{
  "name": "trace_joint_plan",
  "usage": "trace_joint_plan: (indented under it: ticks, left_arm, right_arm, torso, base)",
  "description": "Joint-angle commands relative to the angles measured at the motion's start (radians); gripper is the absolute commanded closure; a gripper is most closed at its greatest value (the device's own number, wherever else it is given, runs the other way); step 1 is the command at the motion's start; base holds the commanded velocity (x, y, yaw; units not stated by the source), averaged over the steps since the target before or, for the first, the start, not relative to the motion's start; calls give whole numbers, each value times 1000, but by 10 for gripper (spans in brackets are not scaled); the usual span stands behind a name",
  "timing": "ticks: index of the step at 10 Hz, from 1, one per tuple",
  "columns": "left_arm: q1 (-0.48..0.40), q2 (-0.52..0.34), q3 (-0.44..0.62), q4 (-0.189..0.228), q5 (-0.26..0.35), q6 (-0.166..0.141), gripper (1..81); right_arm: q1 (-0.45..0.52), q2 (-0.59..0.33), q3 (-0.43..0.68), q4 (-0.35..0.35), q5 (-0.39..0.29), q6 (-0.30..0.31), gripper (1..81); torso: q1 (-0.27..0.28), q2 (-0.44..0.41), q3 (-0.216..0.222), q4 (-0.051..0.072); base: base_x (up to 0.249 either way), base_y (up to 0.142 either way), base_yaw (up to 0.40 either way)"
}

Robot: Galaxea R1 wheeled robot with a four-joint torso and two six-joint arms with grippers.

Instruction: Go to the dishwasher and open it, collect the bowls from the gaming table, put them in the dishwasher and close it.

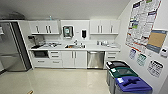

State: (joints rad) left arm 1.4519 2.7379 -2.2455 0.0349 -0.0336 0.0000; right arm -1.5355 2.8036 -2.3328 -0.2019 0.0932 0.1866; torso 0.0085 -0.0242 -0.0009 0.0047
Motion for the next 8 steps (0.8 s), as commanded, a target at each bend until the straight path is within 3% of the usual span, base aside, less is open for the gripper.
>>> trace_joint_plan:
  ticks: [1,8]
  left_arm:
    - [-60,-15,4,11,44,6,10]
    - [-60,-15,4,11,44,6,10]
  right_arm:
    - [53,-11,11,6,-41,-4,10]
    - [56,-11,12,4,-41,-4,10]
  torso:
    - [0,0,0,0]
    - [1,0,0,0]
  base:
    - [159,0,0]
    - [132,0,0]
